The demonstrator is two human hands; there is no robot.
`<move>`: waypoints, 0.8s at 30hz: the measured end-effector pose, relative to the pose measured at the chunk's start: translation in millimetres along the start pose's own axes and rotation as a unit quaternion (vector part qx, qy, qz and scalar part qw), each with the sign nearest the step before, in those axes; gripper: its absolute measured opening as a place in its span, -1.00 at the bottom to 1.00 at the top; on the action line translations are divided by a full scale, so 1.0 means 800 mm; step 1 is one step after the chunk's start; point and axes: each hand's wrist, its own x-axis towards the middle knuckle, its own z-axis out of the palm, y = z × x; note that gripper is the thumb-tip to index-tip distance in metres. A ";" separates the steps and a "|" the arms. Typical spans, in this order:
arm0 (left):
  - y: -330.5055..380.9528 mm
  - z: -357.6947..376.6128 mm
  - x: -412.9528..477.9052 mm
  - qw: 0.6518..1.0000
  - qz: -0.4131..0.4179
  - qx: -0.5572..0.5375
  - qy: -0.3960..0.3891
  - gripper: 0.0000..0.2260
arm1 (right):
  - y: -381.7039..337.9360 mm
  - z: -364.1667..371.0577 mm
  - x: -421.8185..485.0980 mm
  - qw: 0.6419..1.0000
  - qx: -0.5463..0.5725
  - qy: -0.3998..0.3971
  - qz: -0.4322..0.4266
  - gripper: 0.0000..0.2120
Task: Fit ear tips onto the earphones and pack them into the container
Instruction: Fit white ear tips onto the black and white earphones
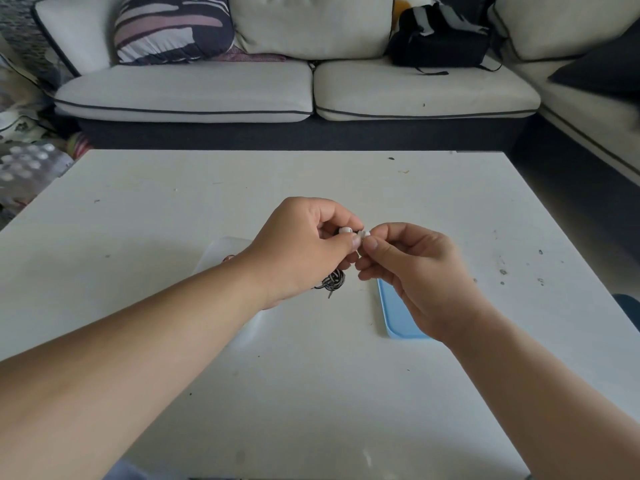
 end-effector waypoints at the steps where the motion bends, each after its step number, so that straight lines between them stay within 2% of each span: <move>1: 0.000 0.001 0.000 1.000 0.000 0.000 0.003 -0.91 | 0.001 0.001 -0.001 1.000 0.000 0.001 -0.002 -0.95; 16: 0.002 0.004 0.000 0.999 0.001 -0.009 0.032 -0.93 | 0.003 0.013 -0.006 0.997 -0.026 0.055 -0.042 -0.94; 24: 0.003 0.003 0.000 0.999 -0.020 -0.019 0.035 -0.93 | 0.004 0.017 -0.010 0.979 -0.154 0.075 -0.107 -0.87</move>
